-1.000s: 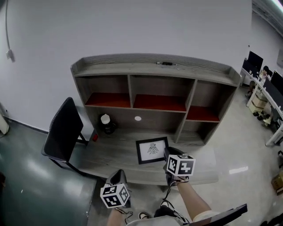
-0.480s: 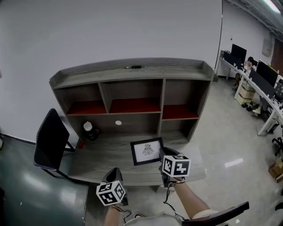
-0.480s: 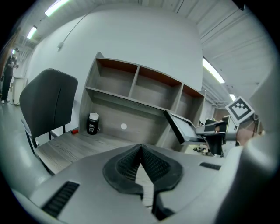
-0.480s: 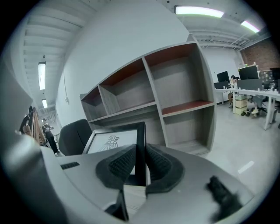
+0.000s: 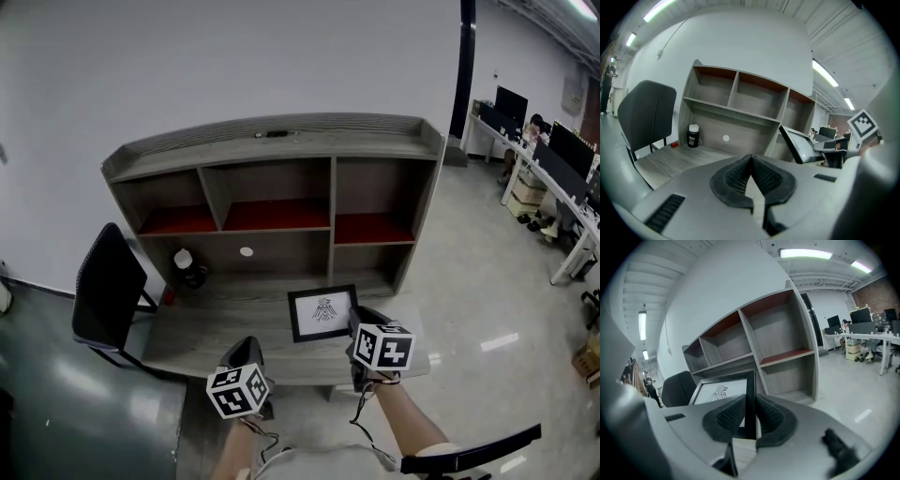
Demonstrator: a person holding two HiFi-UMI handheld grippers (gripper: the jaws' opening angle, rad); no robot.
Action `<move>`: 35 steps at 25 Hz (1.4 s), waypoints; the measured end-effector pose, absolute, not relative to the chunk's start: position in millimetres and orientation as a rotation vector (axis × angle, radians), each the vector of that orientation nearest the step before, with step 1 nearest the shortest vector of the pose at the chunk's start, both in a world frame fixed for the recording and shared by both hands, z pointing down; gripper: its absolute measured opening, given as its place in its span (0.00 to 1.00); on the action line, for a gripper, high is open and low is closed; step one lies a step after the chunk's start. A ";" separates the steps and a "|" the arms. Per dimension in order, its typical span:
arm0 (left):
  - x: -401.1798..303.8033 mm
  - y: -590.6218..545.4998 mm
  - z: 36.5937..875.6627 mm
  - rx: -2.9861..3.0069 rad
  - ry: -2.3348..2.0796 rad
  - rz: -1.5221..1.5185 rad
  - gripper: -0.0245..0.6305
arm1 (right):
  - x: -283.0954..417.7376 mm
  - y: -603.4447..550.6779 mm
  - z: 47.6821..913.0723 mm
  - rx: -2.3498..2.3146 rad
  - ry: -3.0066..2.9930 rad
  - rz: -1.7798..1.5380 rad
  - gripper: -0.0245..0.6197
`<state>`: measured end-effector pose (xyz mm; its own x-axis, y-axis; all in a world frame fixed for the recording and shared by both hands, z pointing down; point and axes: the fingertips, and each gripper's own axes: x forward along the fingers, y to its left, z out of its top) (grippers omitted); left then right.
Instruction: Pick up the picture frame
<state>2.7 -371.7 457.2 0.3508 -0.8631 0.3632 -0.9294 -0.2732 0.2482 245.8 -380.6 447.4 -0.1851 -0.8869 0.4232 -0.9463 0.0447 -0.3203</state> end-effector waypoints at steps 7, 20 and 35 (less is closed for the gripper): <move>18.4 -373.1 451.2 2.233 -1.559 0.225 0.05 | 254.6 -376.5 447.5 1.942 -2.187 0.812 0.17; 22.6 -376.5 446.5 2.247 -1.559 0.231 0.06 | 260.8 -371.7 445.0 1.962 -2.166 0.749 0.17; 19.1 -373.7 447.4 2.252 -1.546 0.232 0.05 | 255.4 -366.0 444.2 1.973 -2.148 0.720 0.17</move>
<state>19.1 -373.7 447.4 0.3754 -0.8568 0.3535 -0.9228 -0.3101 0.2285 255.4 -366.0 444.2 -0.1318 -0.9019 0.4113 -0.9676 0.0270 -0.2510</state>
